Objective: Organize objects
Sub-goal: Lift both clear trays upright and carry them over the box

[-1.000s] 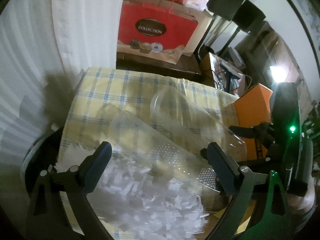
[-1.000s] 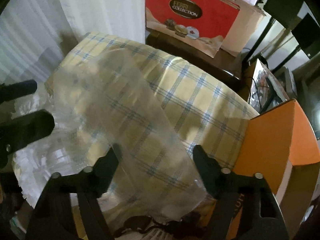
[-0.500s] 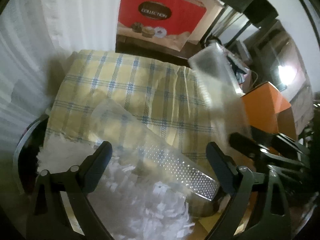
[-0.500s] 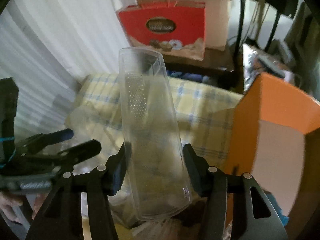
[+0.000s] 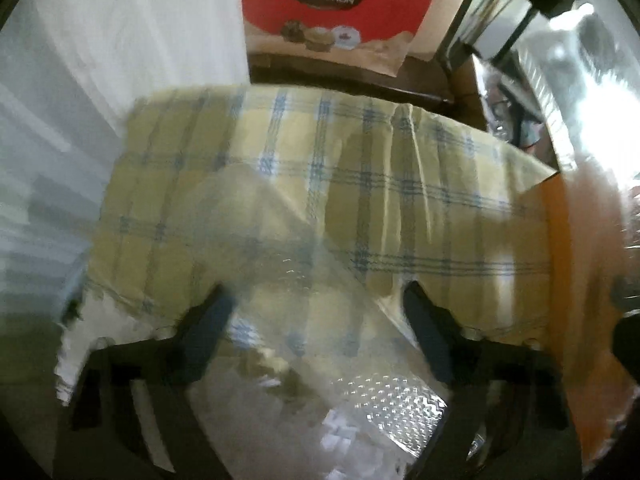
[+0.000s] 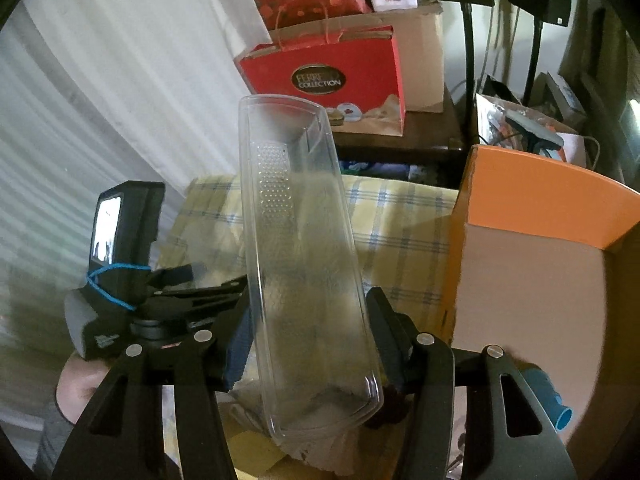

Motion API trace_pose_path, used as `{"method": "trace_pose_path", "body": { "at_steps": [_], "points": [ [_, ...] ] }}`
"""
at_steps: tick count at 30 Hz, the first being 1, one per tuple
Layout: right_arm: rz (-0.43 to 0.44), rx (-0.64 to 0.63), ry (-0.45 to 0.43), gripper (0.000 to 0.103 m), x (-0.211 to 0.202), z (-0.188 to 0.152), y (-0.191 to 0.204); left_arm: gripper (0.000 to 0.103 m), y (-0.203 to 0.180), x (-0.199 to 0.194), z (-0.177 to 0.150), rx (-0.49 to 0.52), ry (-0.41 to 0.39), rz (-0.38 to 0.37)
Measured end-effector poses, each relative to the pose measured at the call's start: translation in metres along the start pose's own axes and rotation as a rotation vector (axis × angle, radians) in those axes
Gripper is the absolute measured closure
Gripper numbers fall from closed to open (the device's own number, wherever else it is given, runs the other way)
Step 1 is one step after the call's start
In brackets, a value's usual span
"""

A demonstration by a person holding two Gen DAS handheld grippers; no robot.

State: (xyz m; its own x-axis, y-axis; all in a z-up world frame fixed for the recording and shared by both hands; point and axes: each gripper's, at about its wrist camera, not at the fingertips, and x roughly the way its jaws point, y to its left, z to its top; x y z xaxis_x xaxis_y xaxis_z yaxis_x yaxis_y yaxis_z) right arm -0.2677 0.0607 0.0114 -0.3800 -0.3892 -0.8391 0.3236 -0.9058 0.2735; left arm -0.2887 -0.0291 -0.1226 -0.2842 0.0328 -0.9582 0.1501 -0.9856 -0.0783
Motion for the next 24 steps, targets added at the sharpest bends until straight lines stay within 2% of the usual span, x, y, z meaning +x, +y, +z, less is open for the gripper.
{"method": "trace_pose_path", "body": {
  "at_steps": [3, 5, 8, 16, 24],
  "points": [
    [0.006, 0.003, -0.009, 0.048, -0.004, -0.002, -0.001, 0.044, -0.001, -0.003, 0.001, -0.001, -0.017, -0.011],
    [0.02, 0.007, -0.021, 0.048, -0.009, -0.003, 0.0, 0.053, 0.003, -0.006, 0.003, -0.028, -0.02, -0.05],
    [0.035, 0.006, -0.039, 0.048, -0.02, -0.005, 0.001, 0.062, 0.008, -0.018, 0.002, -0.051, -0.038, -0.096],
    [0.054, 0.0, -0.102, 0.048, -0.06, -0.01, 0.007, 0.062, 0.017, -0.064, 0.001, -0.116, -0.153, -0.249],
    [-0.024, -0.005, -0.155, 0.048, -0.097, -0.02, -0.001, 0.062, -0.003, -0.116, -0.005, -0.055, -0.234, -0.277]
  ]
}}
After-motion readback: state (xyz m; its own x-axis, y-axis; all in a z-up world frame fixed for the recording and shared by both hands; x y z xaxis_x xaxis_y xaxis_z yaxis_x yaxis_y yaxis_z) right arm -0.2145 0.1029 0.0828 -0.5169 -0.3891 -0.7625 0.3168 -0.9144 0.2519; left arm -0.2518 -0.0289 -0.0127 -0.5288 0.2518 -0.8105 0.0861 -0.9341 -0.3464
